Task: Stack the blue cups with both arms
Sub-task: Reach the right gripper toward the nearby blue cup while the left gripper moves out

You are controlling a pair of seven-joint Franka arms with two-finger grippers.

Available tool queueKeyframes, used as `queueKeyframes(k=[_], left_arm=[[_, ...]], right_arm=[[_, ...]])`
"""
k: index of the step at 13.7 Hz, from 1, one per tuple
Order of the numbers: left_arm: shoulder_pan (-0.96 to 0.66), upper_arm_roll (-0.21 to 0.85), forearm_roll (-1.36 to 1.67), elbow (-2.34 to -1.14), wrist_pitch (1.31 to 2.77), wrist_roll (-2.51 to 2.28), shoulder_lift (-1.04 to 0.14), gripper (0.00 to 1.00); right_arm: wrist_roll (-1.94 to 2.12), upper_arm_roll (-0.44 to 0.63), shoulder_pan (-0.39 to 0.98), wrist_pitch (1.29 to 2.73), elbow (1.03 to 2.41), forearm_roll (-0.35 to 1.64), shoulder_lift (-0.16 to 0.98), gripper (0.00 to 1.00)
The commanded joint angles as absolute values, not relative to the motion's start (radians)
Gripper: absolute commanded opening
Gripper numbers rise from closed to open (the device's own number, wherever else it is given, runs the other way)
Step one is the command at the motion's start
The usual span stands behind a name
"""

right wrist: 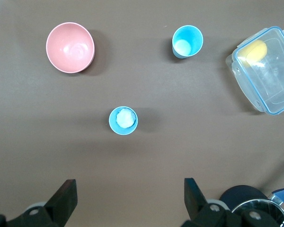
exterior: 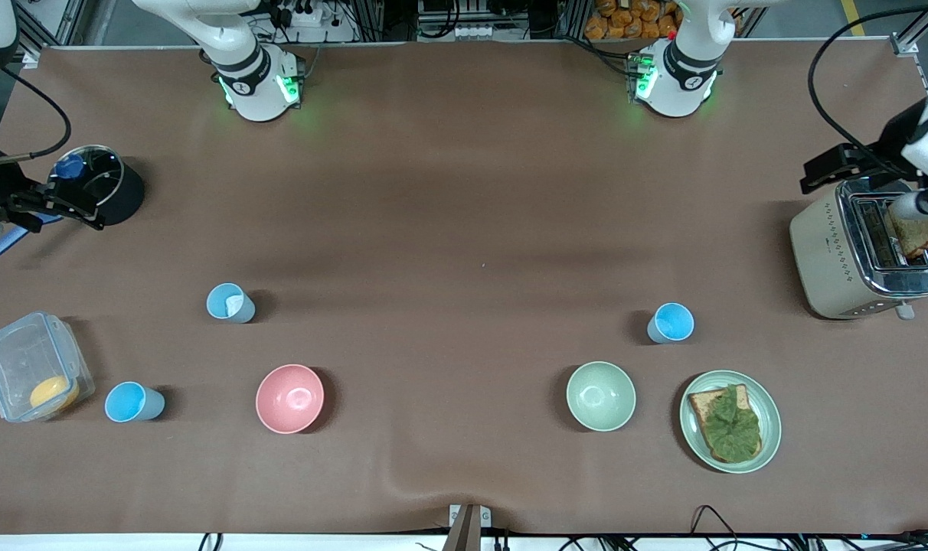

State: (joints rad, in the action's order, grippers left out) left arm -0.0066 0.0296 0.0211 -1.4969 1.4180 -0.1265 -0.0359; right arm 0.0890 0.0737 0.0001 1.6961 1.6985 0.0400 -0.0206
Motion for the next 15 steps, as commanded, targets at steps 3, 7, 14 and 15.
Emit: queueKeyframes(k=[3,7,14,15], left_arm=[[-0.02,0.018,0.032,-1.433,1.416,-0.132,-0.103,1.0],[-0.018,0.02,0.032,-1.42,1.416,-0.11,-0.141,1.0],[-0.067,0.049,-0.143,-1.402,1.416,-0.011,-0.252,1.0],[-0.067,0.051,-0.126,-1.41,1.414,-0.011,-0.253,1.0]], right_arm=[[0.09,0.081,0.014,1.697,1.7,0.048,-0.028,1.0],[0.083,0.08,0.023,1.629,1.701,0.048,0.024,1.0],[0.08,0.077,0.043,1.77,1.744,0.061,0.216,1.0],[0.08,0.077,0.043,1.829,1.796,0.063,0.219,1.0]])
